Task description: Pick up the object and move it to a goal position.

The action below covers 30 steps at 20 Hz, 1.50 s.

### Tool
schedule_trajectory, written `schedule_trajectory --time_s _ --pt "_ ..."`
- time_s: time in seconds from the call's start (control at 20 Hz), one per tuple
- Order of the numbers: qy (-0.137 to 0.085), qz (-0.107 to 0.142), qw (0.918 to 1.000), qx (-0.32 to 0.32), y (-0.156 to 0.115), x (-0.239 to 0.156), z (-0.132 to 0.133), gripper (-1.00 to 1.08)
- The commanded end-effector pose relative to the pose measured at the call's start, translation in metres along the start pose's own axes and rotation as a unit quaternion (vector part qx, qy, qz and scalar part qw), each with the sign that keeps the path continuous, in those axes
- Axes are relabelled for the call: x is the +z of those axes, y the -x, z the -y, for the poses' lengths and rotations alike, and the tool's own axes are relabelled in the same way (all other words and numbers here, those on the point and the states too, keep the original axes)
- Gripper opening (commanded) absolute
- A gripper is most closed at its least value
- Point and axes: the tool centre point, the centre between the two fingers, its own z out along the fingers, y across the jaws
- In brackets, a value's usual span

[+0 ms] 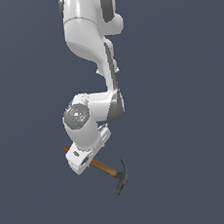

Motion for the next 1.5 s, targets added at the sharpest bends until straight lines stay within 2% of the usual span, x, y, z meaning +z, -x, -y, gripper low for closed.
schedule_trajectory --time_s 0.0,0.25,0.7,0.95,1.0,1.45 --pt "0.0 0.0 1.0 -0.003 0.001 0.001 -0.001 1.0" --pt "0.0 0.0 1.0 -0.001 0.0 0.007 0.0 1.0" --pt "0.0 0.0 1.0 -0.003 0.001 0.049 0.0 1.0" --pt "0.0 0.0 1.0 -0.003 0.0 0.051 -0.001 1.0" --pt "0.0 0.0 1.0 -0.003 0.0 0.051 -0.001 -1.0" --pt "0.0 0.0 1.0 -0.003 0.0 0.051 -0.001 -1.0"
